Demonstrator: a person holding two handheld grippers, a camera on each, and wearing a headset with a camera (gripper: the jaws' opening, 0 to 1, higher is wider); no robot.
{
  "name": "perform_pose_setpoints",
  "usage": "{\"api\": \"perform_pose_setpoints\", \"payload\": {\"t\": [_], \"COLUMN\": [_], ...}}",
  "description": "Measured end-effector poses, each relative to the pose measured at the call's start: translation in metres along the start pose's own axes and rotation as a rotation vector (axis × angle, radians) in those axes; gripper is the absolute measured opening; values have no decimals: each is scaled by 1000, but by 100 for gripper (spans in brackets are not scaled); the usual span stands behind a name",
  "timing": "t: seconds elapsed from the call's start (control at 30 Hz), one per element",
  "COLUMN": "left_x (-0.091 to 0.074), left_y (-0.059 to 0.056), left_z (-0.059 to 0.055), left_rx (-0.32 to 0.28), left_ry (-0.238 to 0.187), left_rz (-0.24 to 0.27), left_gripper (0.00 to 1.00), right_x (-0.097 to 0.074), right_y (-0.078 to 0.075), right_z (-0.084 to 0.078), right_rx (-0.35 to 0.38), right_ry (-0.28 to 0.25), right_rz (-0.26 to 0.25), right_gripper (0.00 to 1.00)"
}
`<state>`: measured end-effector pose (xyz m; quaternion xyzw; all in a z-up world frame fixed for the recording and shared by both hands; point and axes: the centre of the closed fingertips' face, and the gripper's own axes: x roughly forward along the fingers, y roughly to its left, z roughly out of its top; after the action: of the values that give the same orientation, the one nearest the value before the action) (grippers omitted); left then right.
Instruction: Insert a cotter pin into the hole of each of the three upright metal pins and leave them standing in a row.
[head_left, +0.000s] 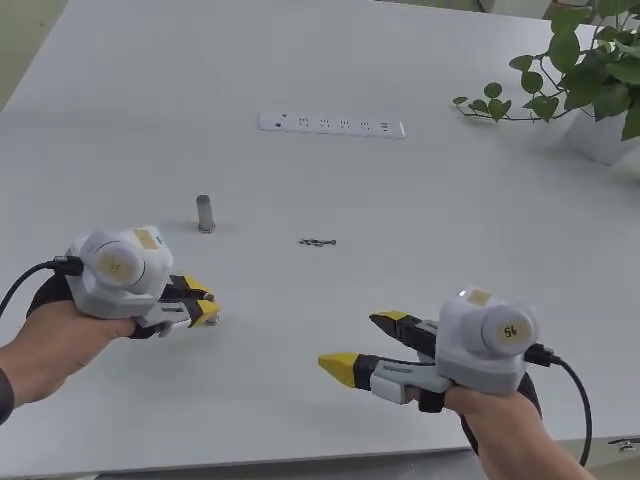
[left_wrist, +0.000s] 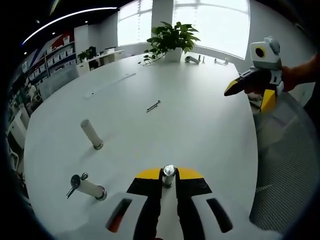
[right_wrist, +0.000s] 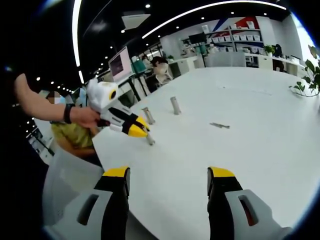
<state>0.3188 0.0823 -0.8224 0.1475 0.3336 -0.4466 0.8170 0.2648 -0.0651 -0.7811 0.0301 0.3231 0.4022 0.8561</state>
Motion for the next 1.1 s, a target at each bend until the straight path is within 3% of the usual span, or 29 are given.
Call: {"api": "perform_pose_setpoints", "payload": {"t": [0.33, 0.9, 1.1], "left_x": [4, 13, 16], "left_y": [0, 2, 2], "left_z": [-9, -11, -13], "left_rx": [-12, 20, 28], "left_ry": [-6, -19, -14], "left_rz": [-19, -74, -81], "left_gripper": [11, 13, 9], "right_x": [-1, -3, -3], "right_y": [0, -1, -1], "right_z": [-3, -6, -7], "right_rx": [2, 9, 11], "right_ry": [4, 11, 12], "right_rz": [-2, -3, -3], "right_gripper": [65, 65, 65]}}
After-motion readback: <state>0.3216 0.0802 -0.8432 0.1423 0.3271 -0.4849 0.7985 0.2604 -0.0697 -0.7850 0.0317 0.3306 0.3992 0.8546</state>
